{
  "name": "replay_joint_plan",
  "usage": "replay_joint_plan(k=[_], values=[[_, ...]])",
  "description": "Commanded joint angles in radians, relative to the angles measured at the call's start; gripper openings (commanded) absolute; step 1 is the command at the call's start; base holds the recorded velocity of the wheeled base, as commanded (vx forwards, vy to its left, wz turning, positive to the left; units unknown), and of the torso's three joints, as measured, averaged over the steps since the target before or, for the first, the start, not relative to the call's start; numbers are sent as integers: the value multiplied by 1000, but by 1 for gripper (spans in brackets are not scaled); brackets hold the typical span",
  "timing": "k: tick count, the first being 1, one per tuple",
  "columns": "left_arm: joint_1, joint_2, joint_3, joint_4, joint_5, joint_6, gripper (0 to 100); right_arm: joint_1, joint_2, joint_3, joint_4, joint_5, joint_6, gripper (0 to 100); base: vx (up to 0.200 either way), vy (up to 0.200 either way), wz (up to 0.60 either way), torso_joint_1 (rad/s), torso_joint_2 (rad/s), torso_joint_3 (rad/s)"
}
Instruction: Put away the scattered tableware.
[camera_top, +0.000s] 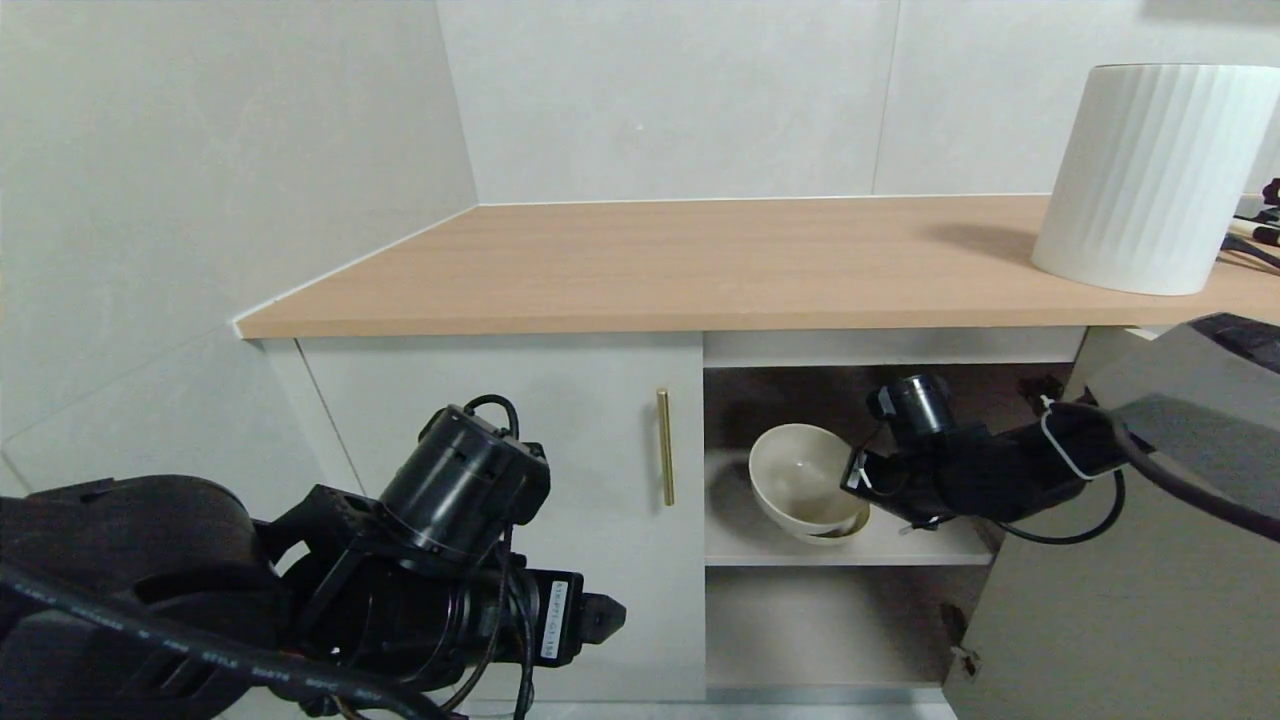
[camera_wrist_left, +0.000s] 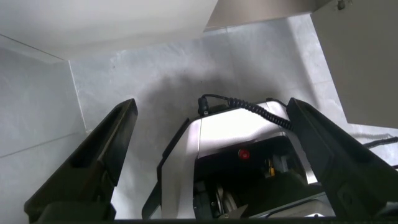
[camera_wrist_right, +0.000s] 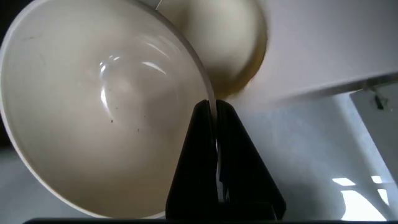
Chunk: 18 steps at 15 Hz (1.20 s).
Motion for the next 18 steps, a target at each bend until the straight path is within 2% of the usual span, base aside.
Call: replay_joint_plan(k=[1, 5, 15, 16, 18], values=[[1, 1, 0, 0, 0, 0, 100, -23, 76, -56, 0, -12, 18, 0, 0, 0, 0, 0, 0, 0], [1, 4, 0, 0, 0, 0, 100, -53, 129, -116, 1, -41, 30, 0, 0, 0, 0, 0, 0, 0], [1, 5, 0, 0, 0, 0, 100, -63, 148, -133, 4, -41, 24, 0, 0, 0, 0, 0, 0, 0], [1, 5, 0, 0, 0, 0, 100, -63, 148, -133, 4, -41, 24, 100, 0, 0, 0, 0, 0, 0], [1, 5, 0, 0, 0, 0, 100, -63, 148, -131, 6, -41, 24, 100, 0, 0, 0, 0, 0, 0]])
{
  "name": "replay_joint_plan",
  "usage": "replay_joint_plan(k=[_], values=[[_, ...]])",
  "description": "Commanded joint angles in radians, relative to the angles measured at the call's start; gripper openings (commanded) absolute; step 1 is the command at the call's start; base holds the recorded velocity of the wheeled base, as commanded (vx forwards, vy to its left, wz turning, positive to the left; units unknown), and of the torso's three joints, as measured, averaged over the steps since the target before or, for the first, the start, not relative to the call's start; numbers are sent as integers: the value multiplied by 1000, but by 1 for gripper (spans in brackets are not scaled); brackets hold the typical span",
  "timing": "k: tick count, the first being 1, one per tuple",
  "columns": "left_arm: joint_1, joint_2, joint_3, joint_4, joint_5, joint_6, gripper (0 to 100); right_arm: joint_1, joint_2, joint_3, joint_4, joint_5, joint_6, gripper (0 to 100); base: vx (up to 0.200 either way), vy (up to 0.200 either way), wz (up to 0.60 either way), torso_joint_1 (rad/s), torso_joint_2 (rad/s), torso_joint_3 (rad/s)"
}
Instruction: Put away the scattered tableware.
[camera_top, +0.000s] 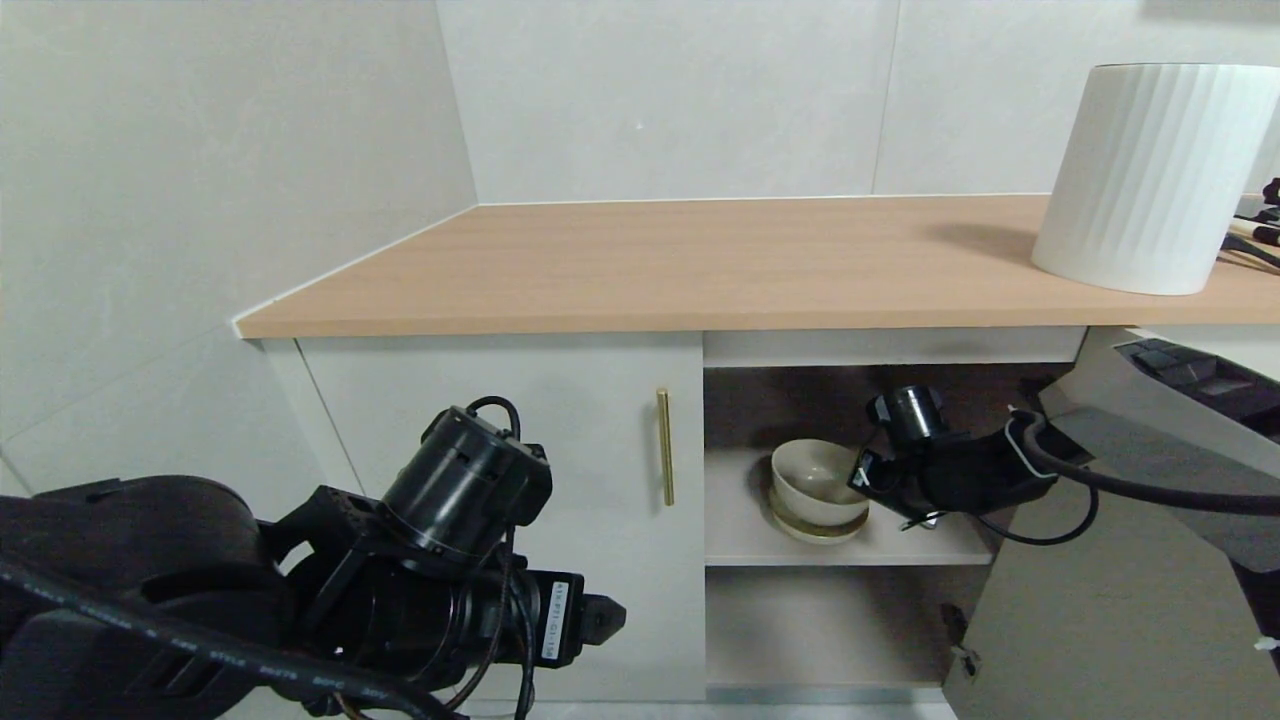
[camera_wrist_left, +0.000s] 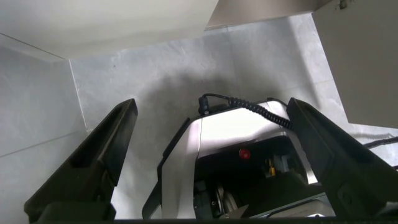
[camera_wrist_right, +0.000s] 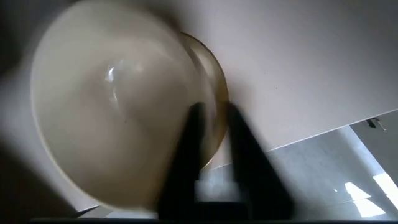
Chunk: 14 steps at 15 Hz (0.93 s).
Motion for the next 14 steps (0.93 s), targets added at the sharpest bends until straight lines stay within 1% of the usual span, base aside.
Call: replay_joint_plan(k=[1, 5, 8, 10, 11, 12, 14], values=[[1, 1, 0, 0, 0, 0, 100, 0, -2, 2, 0, 1, 0, 100, 0, 0, 0, 0, 0, 0], [1, -2, 0, 0, 0, -2, 100, 2, -12, 8, 6, 2, -2, 100, 0, 0, 0, 0, 0, 0], [31, -43, 0, -1, 2, 0, 100, 11, -108, 92, 13, 30, -12, 100, 0, 0, 0, 0, 0, 0], [57, -88, 0, 0, 2, 0, 100, 14, -248, 186, 67, 111, -71, 100, 0, 0, 0, 0, 0, 0], [96, -148, 4, 0, 2, 3, 100, 28, -397, 276, 129, 191, -126, 100, 0, 0, 0, 0, 0, 0], [126, -208, 14, 5, 2, 6, 100, 36, -513, 341, 170, 225, -177, 100, 0, 0, 0, 0, 0, 0], [137, -313, 40, 8, -6, 9, 100, 54, -703, 434, 216, 232, -206, 100, 0, 0, 0, 0, 0, 0]])
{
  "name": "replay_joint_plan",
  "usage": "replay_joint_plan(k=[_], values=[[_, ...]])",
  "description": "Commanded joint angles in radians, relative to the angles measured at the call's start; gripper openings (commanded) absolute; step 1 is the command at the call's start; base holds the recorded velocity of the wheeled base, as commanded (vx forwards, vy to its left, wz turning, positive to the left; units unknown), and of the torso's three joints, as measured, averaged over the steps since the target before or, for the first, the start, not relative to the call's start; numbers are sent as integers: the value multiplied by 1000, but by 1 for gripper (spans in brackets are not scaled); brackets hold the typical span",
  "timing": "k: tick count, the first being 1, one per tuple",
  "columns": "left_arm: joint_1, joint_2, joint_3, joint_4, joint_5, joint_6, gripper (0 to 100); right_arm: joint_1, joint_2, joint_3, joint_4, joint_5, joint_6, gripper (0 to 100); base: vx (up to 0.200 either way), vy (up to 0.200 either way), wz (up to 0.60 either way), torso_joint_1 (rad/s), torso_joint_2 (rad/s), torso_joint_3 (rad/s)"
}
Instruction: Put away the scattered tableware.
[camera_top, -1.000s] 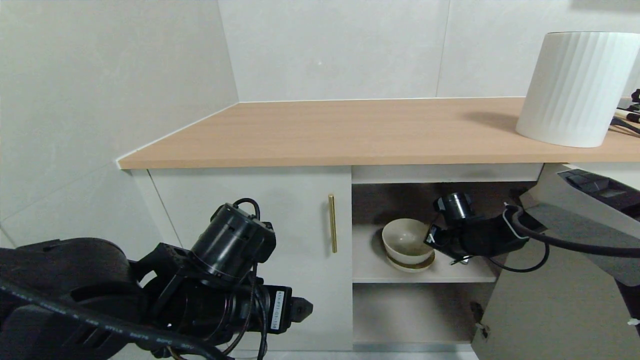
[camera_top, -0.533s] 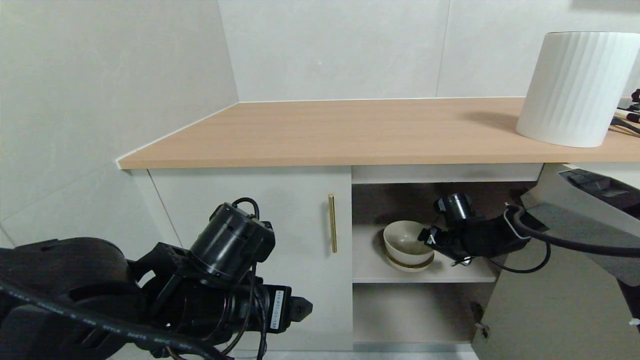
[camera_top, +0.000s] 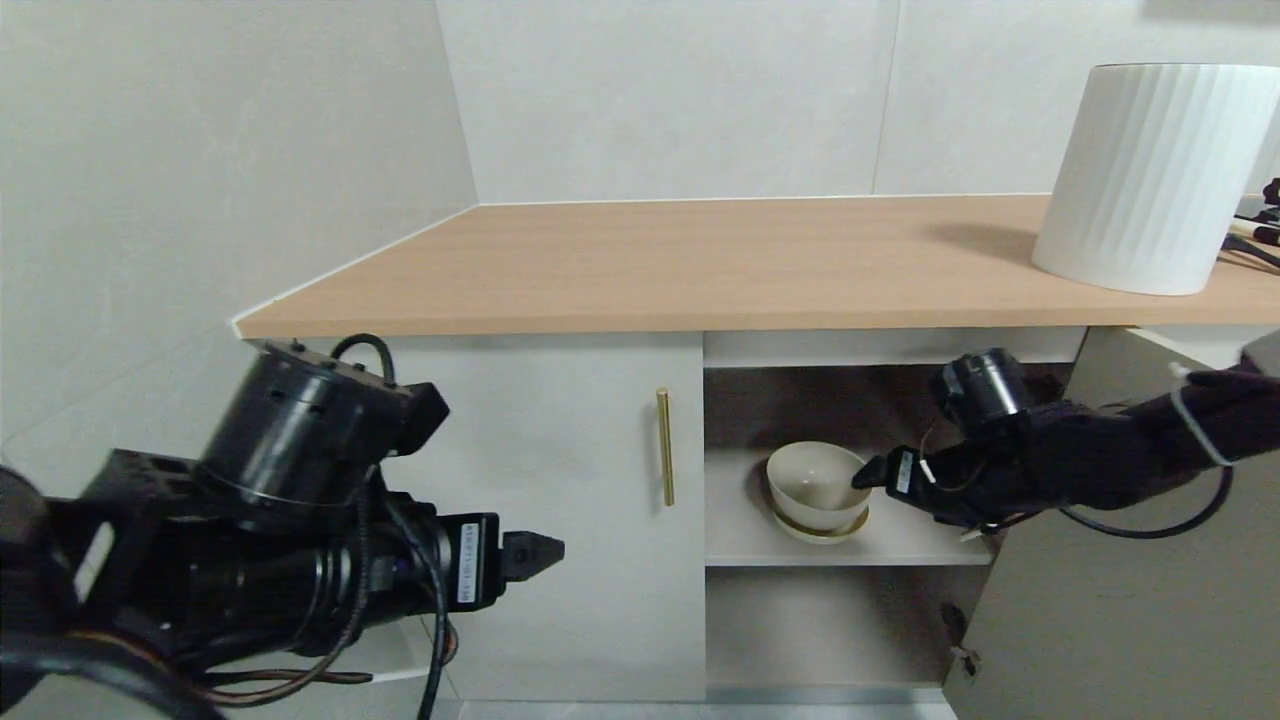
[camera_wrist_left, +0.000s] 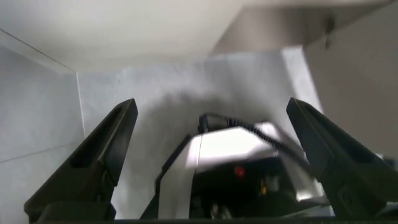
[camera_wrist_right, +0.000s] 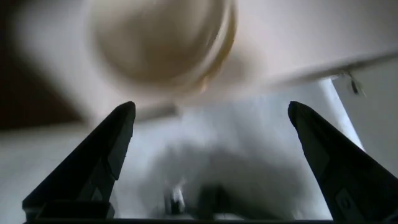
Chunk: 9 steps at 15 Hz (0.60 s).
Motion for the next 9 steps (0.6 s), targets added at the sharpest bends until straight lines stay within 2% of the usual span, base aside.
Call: replay_joint_plan(k=[1, 3, 5, 7, 8, 9], values=[[27, -164, 41, 2, -4, 1, 100, 42, -389, 177, 98, 47, -60, 100, 0, 0, 0, 0, 0, 0], [39, -194, 53, 2, -1, 1, 100, 62, -487, 183, 178, 47, -72, 100, 0, 0, 0, 0, 0, 0], [103, -245, 76, 0, 2, 26, 100, 102, -630, 189, 317, 50, -123, 100, 0, 0, 0, 0, 0, 0], [123, -253, 84, -4, -4, 41, 100, 127, -670, 192, 351, 55, -134, 100, 0, 0, 0, 0, 0, 0], [123, -243, 76, -6, 2, 75, 100, 162, -701, 207, 360, 51, -134, 100, 0, 0, 0, 0, 0, 0], [123, -239, 76, -9, 3, 78, 100, 168, -705, 212, 360, 44, -135, 100, 0, 0, 0, 0, 0, 0]])
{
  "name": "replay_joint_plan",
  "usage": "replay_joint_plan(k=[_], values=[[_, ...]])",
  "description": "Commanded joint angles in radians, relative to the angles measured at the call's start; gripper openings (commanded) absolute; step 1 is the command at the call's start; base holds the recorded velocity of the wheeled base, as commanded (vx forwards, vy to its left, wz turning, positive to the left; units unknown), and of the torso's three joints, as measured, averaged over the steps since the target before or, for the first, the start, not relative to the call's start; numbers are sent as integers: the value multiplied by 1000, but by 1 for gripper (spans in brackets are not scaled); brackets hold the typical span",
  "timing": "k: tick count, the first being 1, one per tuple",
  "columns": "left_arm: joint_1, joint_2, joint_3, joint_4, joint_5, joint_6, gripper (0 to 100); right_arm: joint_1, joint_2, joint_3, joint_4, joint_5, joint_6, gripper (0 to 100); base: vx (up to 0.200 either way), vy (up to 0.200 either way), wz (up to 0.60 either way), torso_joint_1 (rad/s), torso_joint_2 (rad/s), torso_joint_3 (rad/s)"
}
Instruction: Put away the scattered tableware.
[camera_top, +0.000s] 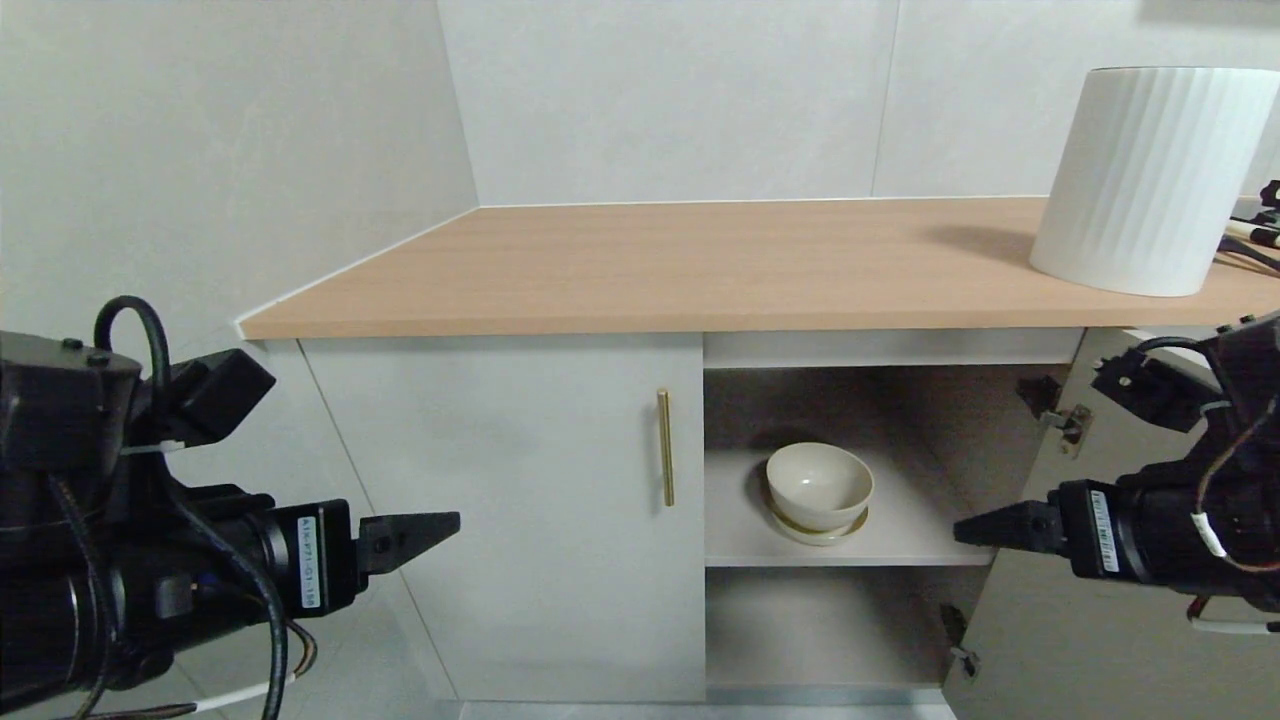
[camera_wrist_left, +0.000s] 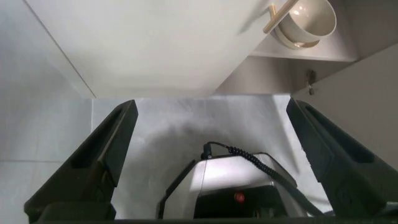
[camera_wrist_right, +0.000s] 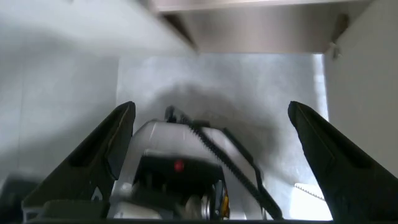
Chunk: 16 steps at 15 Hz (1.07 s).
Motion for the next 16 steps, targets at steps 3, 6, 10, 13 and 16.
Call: replay_joint_plan(k=[3, 6, 10, 13, 16], values=[[5, 10, 1, -2, 2, 1, 100, 32, -83, 28, 4, -4, -6, 100, 0, 0, 0, 0, 0, 0], [5, 22, 4, -2, 1, -2, 100, 32, -75, 28, 19, -4, -6, 100, -133, 0, 0, 3, 2, 2], [5, 28, 9, -2, 1, -2, 100, 34, -60, 26, 77, -6, -47, 100, -200, 0, 0, 5, 0, -1], [3, 28, 11, -2, 1, -2, 100, 34, -63, 28, 77, -7, -49, 100, -200, 0, 0, 2, 6, 4], [3, 26, 11, -2, 1, -2, 100, 34, -69, 26, 77, -7, -49, 100, -200, 0, 0, 5, 2, 1]])
